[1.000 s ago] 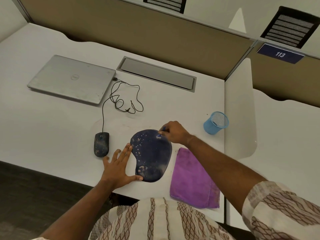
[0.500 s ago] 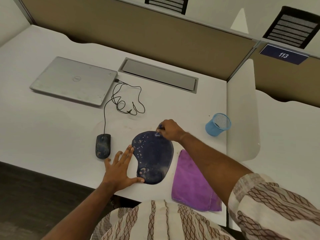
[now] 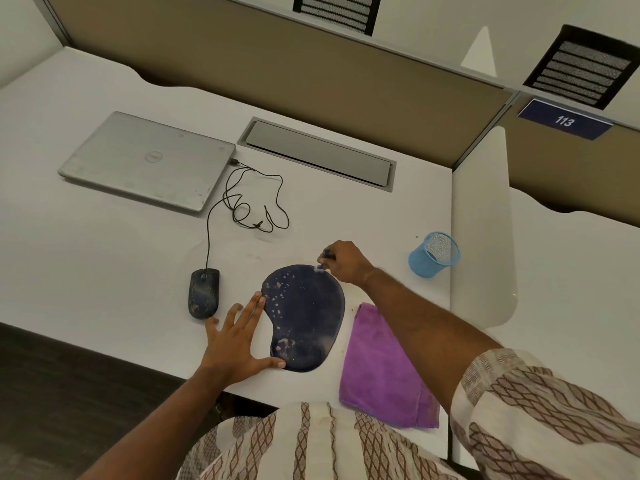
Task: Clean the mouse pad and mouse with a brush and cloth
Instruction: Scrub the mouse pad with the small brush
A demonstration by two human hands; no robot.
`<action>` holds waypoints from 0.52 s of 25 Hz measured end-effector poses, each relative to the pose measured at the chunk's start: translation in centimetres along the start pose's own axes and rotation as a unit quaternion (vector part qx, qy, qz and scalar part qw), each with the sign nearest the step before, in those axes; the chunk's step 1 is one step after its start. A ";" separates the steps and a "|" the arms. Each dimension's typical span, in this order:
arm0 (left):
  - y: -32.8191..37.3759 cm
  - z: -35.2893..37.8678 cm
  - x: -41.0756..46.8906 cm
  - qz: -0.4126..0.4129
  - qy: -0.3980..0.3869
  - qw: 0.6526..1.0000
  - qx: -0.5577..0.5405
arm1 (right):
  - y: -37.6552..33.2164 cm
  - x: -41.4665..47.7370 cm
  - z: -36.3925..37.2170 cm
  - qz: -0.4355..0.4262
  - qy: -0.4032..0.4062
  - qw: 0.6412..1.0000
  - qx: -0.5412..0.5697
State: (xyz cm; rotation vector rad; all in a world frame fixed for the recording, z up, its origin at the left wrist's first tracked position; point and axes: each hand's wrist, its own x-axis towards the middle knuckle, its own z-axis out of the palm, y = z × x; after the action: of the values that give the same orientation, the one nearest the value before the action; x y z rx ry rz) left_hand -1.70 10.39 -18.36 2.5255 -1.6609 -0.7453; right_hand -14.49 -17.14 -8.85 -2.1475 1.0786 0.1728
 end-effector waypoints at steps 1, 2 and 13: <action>0.0 0.0 0.0 -0.001 -0.001 1.000 0.001 | 0.4 -0.2 -0.2 0.007 -0.014 0.999 -0.028; 0.0 0.0 0.0 -0.001 -0.001 1.000 0.001 | 0.9 -0.2 -0.6 0.018 -0.026 0.998 -0.054; -0.2 0.3 -0.1 0.004 0.006 1.000 -0.001 | 4.8 -3.2 -0.8 0.047 -0.036 0.997 -0.045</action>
State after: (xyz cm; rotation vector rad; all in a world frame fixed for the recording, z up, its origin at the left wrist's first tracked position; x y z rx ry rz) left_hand -1.68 10.59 -18.60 2.5148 -1.6640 -0.7285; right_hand -20.25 -17.50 -9.53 -2.1533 1.1512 0.3457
